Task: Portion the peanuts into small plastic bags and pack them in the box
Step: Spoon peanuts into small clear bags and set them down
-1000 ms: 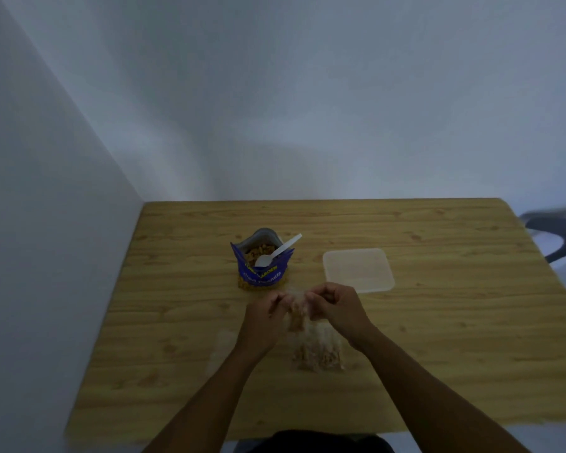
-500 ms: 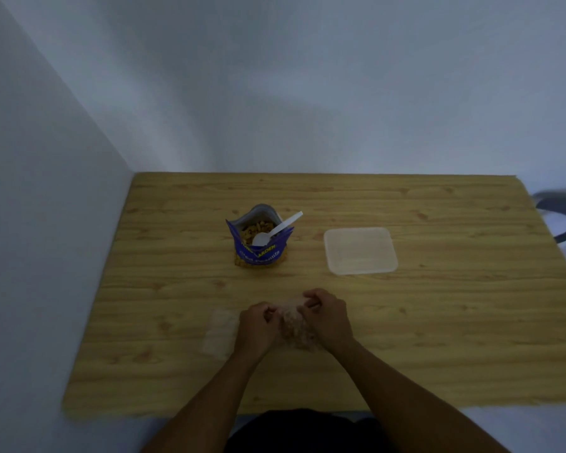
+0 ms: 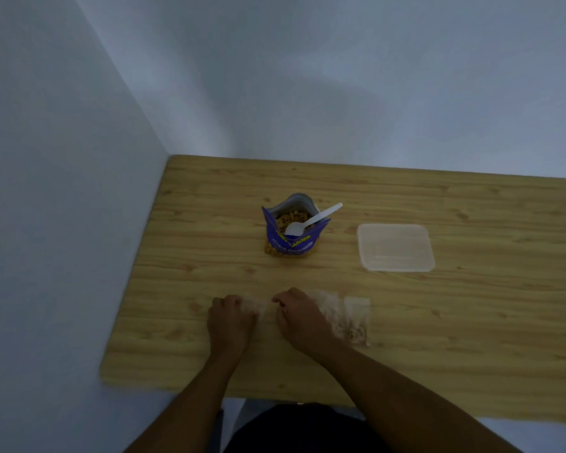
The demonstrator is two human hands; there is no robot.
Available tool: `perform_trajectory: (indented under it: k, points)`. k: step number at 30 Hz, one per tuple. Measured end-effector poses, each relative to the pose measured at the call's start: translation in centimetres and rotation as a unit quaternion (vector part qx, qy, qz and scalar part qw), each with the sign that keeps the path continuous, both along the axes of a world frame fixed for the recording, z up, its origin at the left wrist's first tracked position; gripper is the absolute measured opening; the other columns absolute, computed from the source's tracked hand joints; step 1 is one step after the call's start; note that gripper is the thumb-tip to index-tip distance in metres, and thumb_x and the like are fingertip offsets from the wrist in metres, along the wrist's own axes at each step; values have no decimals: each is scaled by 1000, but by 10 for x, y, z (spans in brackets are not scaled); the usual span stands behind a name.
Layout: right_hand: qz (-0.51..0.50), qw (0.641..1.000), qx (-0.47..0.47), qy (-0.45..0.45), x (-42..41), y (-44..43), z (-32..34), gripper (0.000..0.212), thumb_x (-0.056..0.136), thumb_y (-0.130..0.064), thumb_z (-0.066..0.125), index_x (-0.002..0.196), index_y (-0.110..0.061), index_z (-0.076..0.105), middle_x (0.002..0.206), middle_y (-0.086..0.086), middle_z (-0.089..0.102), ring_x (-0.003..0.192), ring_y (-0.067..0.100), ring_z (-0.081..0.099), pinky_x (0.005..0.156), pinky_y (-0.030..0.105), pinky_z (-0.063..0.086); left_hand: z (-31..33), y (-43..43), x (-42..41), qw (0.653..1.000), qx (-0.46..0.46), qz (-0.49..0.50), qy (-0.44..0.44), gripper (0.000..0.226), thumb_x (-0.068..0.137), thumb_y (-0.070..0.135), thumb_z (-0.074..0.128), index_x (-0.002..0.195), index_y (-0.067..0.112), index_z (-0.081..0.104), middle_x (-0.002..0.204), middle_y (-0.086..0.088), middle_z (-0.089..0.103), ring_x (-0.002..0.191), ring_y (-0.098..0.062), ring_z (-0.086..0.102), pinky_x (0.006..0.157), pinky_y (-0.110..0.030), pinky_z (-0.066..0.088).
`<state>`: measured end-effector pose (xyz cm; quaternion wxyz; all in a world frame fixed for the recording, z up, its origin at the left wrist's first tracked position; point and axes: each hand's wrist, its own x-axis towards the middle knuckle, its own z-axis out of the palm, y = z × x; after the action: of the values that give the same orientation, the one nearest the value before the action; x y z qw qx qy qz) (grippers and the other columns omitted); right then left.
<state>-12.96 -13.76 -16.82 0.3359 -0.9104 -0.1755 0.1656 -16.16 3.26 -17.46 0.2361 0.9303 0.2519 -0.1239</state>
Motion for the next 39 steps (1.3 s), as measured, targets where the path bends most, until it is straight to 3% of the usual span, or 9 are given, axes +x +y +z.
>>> perform_trajectory:
  k: [3,9,16,20,22,26,32,35,39]
  points:
    - [21,999,-43,18,3,13,-7,37,94,-20,51,129,-10,58,122,13,55,112,30,55,92,36,44,-3,4,-2,999,-45,27,-13,28,81,24,74,104,11,65,110,-15,56,101,-35,55,86,-39,43]
    - [32,997,-43,52,8,27,-11,37,89,-25,56,123,-14,65,113,13,57,104,32,58,91,41,49,-14,9,-2,991,-119,21,-52,10,82,17,74,89,14,68,97,-12,63,90,-31,61,82,-40,50]
    - [-47,996,-6,80,6,29,-13,14,83,-23,66,96,-24,73,96,3,61,94,24,62,80,29,46,-13,13,-5,973,-226,5,-45,28,90,9,63,117,14,59,87,1,68,81,-12,65,68,-20,49]
    - [-50,996,35,72,15,19,0,8,82,-15,68,87,-20,73,92,7,62,85,21,62,78,30,47,5,6,3,959,-275,11,-64,27,91,11,63,116,21,64,88,3,67,78,-4,61,64,-7,44]
    - [-61,995,66,47,26,11,12,10,80,-13,70,82,-22,72,89,5,61,82,20,61,79,35,50,14,2,8,945,-318,28,-77,12,95,16,60,102,21,69,86,6,69,76,-4,61,66,-11,46]
    - [-43,996,76,-19,48,-9,40,11,80,-16,76,83,-26,73,95,-2,62,95,16,55,85,36,48,36,-4,24,929,-354,42,-99,38,97,26,58,61,19,66,57,4,59,55,-3,51,59,-25,41]
    - [6,981,88,-171,71,-32,79,12,76,-9,78,84,-18,79,99,3,63,95,22,58,78,35,51,82,-22,55,902,-421,-12,-94,40,92,38,65,72,6,77,68,-10,73,60,-11,60,61,-24,48]
    - [-2,973,86,-213,79,-44,91,10,78,-9,78,84,-17,78,98,4,62,94,22,57,77,34,50,97,-29,69,891,-439,-56,-100,32,94,28,64,75,7,78,72,-11,75,63,-19,63,65,-34,53]
    - [21,974,57,-220,83,-60,104,11,84,-6,70,88,-16,71,98,2,55,91,17,52,74,23,44,110,-40,81,911,-376,-119,-125,29,92,14,63,67,7,76,62,-5,72,54,-10,59,56,-22,48]
